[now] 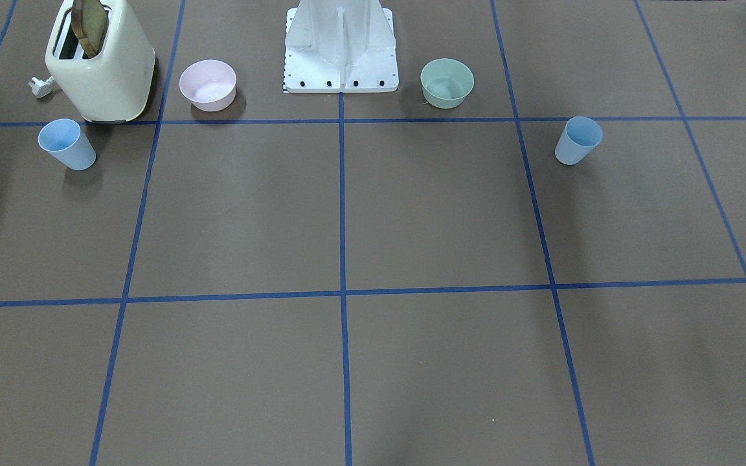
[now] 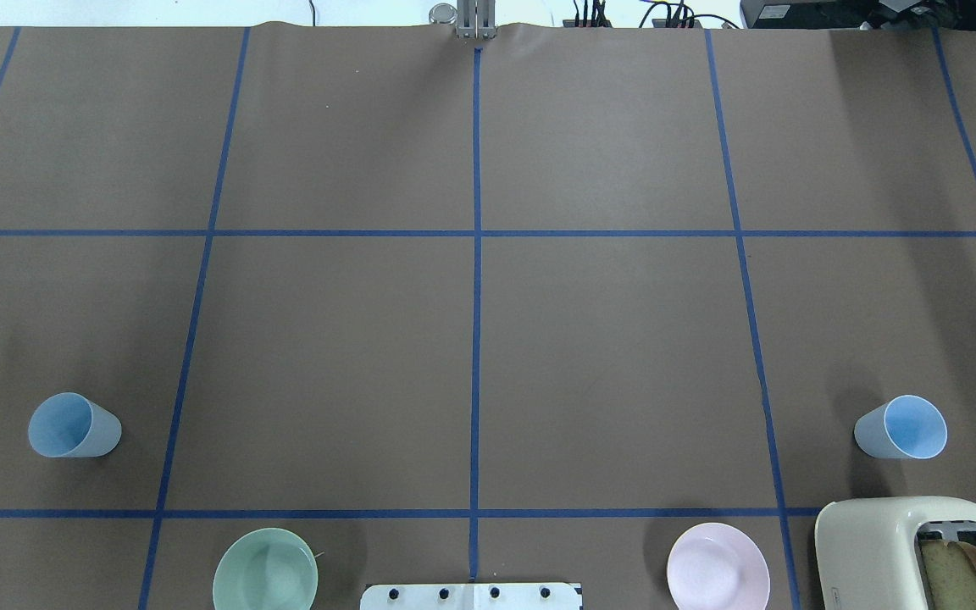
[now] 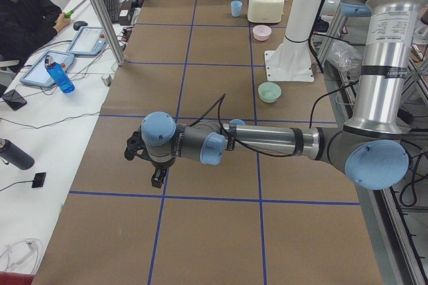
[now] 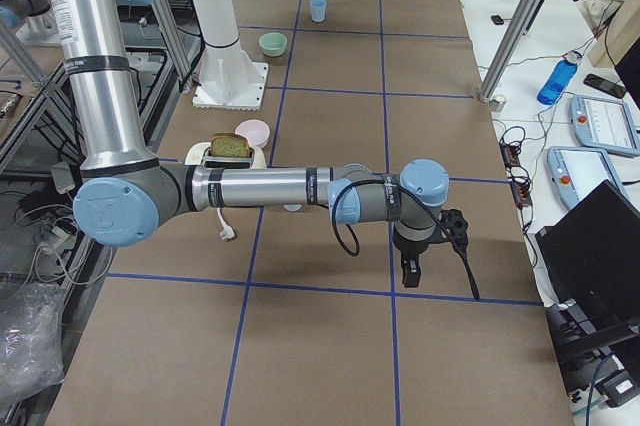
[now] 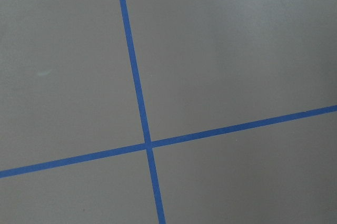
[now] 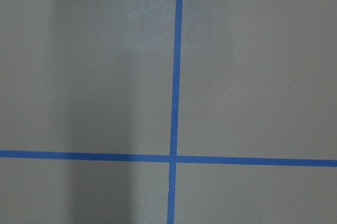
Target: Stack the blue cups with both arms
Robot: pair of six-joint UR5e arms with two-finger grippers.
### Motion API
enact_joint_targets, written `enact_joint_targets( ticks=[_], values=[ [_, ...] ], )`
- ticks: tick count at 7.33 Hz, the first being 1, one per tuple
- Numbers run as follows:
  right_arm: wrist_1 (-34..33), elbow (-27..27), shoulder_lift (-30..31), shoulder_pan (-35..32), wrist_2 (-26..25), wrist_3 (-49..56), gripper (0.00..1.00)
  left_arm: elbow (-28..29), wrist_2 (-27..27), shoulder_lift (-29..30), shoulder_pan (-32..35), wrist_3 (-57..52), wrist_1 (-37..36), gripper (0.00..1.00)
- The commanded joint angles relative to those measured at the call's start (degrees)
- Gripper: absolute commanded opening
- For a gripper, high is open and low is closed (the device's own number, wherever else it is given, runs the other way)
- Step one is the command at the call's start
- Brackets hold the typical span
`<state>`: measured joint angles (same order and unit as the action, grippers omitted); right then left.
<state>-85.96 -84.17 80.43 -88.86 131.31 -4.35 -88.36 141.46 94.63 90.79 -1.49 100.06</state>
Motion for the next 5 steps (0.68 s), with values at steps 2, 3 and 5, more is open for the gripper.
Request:
enact_joint_targets(
  ticks=[2,3,5],
  values=[
    [0.3,-0.4,0.1,0.0,-0.3,0.2,1.00,-0.1,0.2,-0.1,0.0,0.0,0.6,0.98],
    [4.2,-0.3,0.6,0.0,-0.4,0.0,1.00,-0.5,0.4,-0.7,0.0,0.0,0.7,0.98],
    [15.1,-1.1,6.8,0.0,2.0,-0.4,1.00,-5.7,0.2,-4.2,-0.1,0.9,0.6,0.98]
  ],
)
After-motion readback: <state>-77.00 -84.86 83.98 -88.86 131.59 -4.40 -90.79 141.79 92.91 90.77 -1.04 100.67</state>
